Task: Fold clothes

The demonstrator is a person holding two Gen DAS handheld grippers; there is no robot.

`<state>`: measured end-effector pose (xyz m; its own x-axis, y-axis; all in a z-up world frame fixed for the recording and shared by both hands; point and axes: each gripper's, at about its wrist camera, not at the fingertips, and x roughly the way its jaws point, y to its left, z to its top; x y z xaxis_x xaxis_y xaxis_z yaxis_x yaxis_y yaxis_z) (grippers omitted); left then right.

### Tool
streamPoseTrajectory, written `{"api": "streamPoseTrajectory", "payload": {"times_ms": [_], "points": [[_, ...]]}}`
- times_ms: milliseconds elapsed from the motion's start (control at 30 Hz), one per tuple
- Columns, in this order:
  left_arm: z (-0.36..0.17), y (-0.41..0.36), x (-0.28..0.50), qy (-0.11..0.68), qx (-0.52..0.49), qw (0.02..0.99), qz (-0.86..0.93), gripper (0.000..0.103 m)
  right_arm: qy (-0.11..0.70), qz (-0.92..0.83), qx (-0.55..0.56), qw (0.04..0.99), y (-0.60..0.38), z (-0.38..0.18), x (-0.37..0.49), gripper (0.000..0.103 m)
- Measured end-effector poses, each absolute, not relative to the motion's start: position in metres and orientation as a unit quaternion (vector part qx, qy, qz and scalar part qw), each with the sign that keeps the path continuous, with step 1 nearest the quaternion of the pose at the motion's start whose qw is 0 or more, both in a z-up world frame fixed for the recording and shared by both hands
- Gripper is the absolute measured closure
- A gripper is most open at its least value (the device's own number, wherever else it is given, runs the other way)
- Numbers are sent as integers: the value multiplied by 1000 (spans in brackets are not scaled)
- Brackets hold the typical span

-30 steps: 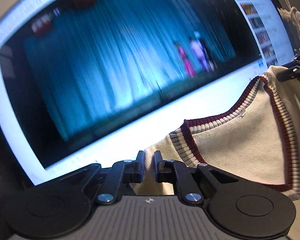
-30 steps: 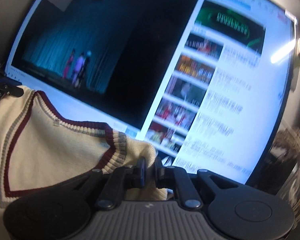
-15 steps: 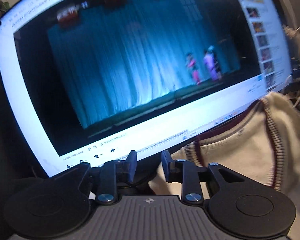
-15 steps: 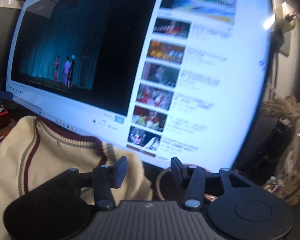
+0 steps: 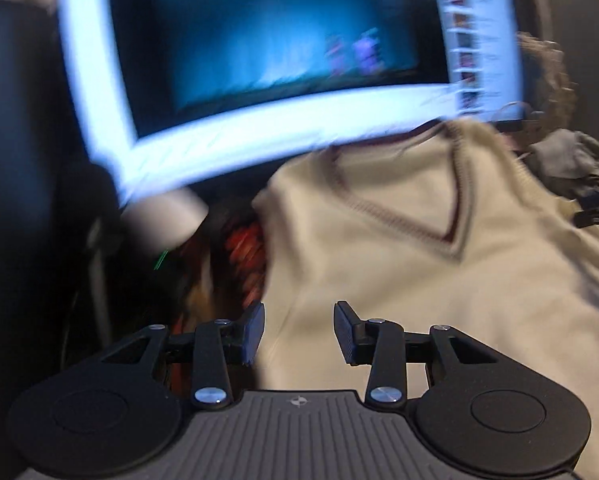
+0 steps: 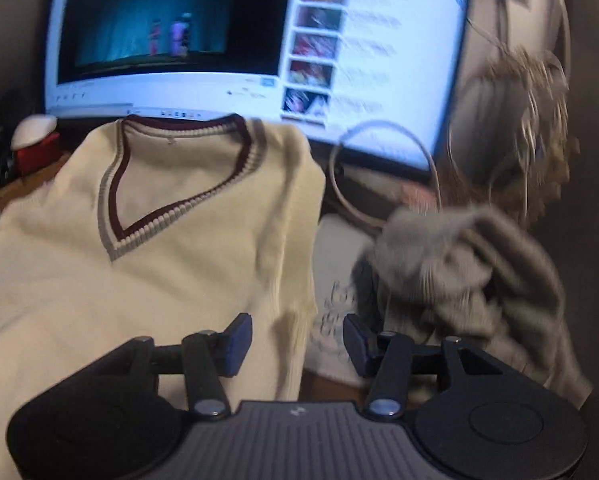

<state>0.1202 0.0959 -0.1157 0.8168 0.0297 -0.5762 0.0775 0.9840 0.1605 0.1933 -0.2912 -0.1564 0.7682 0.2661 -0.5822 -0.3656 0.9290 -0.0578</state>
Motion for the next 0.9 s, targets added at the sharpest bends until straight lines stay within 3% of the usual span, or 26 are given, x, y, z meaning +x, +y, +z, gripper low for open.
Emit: {"api": "streamPoseTrajectory", "payload": {"times_ms": [267, 333, 567, 867, 900], "points": [[-119, 124, 123, 317, 31, 948, -19, 65, 306, 181, -35, 934, -306, -166, 196, 55], [-120, 117, 130, 324, 19, 945, -33, 73, 308, 183, -37, 933, -304, -168, 197, 55], [-130, 92, 142, 335, 70, 939, -16, 73, 302, 181, -31, 935, -305, -171, 198, 55], [-147, 97, 162, 371, 66, 926, 3, 73, 305, 190, -22, 933, -306, -174, 203, 56], [-148, 97, 163, 372, 66, 926, 2, 81, 306, 191, -21, 933, -306, -174, 203, 57]]}}
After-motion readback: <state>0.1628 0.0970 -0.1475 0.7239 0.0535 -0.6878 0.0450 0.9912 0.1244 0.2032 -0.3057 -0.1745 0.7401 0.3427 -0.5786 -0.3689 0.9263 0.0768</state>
